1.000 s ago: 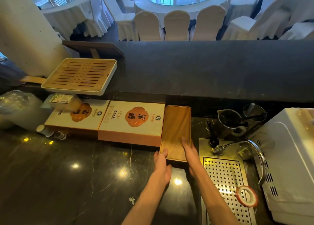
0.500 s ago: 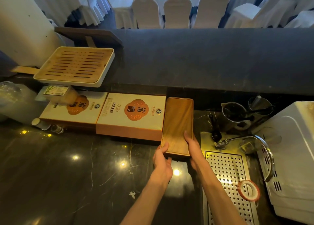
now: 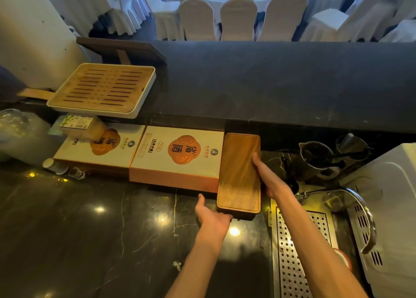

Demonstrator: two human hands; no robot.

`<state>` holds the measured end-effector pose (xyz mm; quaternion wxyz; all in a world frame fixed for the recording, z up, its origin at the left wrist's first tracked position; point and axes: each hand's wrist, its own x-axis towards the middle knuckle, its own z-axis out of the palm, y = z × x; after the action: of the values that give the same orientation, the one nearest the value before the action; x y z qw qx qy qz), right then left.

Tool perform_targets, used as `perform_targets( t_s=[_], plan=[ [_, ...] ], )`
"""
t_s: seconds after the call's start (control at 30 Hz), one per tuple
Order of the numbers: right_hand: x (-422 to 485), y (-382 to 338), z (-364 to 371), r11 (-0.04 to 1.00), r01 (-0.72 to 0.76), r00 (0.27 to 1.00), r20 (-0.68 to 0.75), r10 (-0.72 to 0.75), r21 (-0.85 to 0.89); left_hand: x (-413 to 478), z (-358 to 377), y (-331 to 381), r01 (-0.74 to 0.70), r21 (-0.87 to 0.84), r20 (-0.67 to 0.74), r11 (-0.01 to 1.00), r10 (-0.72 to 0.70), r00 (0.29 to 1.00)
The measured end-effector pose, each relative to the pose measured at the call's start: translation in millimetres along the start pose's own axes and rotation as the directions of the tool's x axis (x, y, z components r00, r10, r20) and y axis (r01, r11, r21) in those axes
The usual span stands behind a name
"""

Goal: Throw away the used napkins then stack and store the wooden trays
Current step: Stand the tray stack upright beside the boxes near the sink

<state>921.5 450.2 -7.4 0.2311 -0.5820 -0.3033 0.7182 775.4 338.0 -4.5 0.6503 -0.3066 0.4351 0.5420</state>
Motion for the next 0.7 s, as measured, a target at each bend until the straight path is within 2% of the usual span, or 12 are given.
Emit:
perform_targets(
  t_s=[0.1, 0.2, 0.27, 0.4, 0.7],
  plan=[
    [11, 1, 2, 0.996, -0.015, 0.998, -0.068, 0.009, -0.093, 5, -5, 7, 0.112, 0.012, -0.019, 0.994, -0.111, 0.994],
    [19, 4, 3, 0.999, -0.004, 0.990, -0.138, -0.004, -0.053, 10, -6, 10, 0.230, 0.050, -0.004, 0.972, -0.230, 0.973],
    [23, 3, 4, 1.000, 0.009, 0.993, -0.121, -0.008, 0.009, 15, -4, 11, 0.242, 0.058, 0.008, 0.969, -0.243, 0.970],
    [31, -2, -2, 0.998, 0.033, 0.993, -0.118, -0.026, 0.058, 18, 3, 16, 0.246, 0.046, -0.052, 0.968, -0.244, 0.968],
    [23, -4, 4, 0.986, 0.021, 0.993, -0.118, -0.001, 0.167, 13, 14, 19, 0.252, 0.131, -0.113, 0.959, -0.238, 0.965]
  ],
)
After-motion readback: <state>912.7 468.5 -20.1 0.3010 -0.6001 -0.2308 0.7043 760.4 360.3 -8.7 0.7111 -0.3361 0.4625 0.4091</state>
